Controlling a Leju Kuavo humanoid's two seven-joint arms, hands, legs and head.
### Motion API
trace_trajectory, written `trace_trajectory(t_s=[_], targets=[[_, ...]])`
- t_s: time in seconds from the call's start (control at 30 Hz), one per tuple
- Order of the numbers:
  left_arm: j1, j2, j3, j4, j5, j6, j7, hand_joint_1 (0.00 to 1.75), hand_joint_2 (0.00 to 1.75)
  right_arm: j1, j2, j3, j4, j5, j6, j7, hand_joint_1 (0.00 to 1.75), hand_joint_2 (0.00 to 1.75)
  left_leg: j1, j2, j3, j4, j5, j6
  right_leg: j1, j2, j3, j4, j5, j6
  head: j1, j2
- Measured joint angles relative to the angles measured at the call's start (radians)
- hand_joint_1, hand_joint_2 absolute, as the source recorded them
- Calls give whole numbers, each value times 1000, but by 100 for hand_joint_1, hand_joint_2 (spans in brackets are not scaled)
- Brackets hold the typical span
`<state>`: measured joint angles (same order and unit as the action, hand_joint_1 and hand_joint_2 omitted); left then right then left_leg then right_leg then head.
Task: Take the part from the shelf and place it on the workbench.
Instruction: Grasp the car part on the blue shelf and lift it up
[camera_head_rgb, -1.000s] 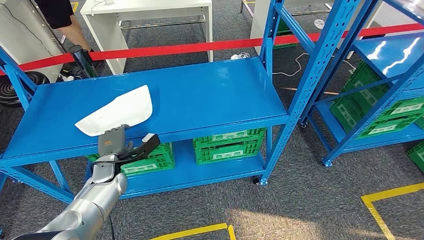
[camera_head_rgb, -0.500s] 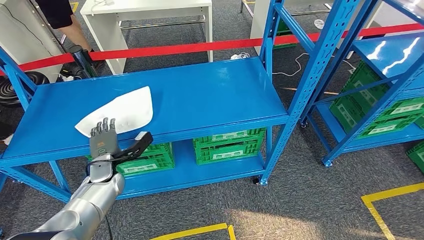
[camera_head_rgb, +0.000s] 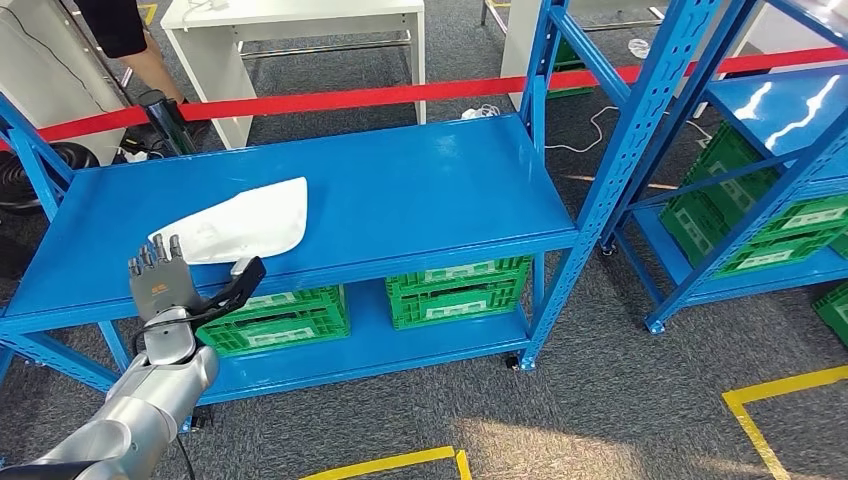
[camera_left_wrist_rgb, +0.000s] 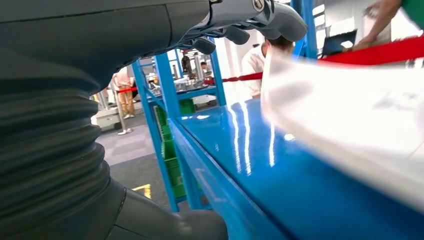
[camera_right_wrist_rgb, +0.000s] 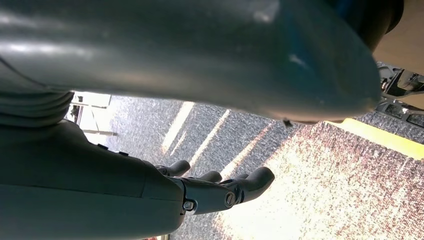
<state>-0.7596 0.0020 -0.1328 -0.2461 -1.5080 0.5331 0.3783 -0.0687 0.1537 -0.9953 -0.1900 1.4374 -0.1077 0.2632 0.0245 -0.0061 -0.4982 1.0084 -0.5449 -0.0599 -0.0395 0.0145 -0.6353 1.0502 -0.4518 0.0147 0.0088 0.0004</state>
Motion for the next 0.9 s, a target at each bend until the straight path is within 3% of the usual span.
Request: trace_trajectory(t_s=[0.37, 0.5, 0.9], targets=[[1, -15, 8, 0, 20, 55, -132, 0, 175, 0, 0, 0, 0, -5, -1, 0, 0, 0, 0, 0, 0, 0, 0, 0, 0, 0, 0, 0, 0, 0, 0, 0], [11, -55, 34, -1, 68, 67, -271, 0, 175, -1, 0, 0, 0, -5, 1, 0, 0, 0, 0, 0, -1, 0, 0, 0, 0, 0, 0, 0, 0, 0, 0, 0], [31, -125, 71, -1, 123, 65, -379, 0, 175, -1, 0, 0, 0, -1, 6, 0, 0, 0, 0, 0, -1, 0, 0, 0, 0, 0, 1, 0, 0, 0, 0, 0]])
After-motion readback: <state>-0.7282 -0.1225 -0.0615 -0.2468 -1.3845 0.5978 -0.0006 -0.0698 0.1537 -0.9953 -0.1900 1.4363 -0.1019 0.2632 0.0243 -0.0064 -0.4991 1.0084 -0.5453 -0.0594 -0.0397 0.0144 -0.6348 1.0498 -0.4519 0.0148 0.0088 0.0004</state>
